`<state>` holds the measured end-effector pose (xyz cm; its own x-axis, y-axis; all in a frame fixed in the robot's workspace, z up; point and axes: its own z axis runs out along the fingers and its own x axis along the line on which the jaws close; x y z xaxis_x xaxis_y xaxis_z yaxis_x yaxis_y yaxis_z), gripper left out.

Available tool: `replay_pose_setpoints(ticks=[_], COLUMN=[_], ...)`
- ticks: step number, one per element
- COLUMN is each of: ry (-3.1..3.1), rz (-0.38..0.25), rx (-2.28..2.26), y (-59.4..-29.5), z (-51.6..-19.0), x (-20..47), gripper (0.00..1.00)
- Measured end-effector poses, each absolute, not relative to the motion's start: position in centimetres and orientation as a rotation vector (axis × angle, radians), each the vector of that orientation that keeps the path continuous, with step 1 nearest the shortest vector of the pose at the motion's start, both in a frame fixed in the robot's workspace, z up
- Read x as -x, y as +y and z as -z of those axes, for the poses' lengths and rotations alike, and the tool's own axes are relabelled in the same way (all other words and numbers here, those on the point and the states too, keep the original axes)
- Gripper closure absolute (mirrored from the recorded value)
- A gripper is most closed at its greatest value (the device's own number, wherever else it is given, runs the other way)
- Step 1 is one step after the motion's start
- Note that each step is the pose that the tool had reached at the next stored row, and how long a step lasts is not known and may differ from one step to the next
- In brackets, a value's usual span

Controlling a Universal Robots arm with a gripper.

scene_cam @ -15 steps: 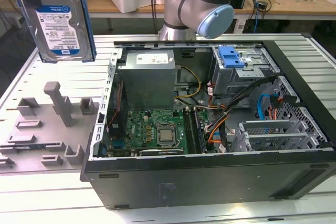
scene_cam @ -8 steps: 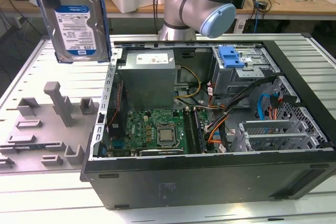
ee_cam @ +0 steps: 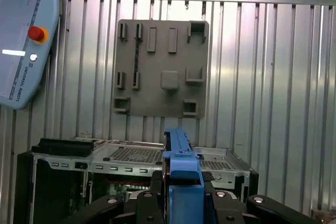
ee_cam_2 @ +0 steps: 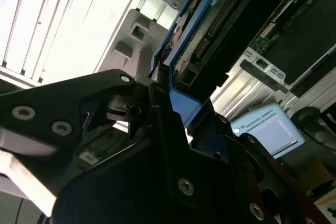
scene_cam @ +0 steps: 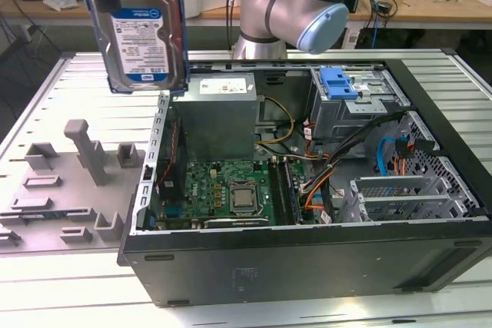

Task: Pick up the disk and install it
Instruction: 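Pick up the disk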

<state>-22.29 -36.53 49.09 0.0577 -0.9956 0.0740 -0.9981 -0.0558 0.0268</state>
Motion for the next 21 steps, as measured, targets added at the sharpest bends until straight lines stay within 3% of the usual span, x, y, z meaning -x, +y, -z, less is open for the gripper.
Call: replay_pose_setpoints(ticks=[21], ry=[-2.109], rz=[-0.054], rx=[-2.232], y=[-39.4], z=[-49.3], x=[11.9], gripper=[0.63])
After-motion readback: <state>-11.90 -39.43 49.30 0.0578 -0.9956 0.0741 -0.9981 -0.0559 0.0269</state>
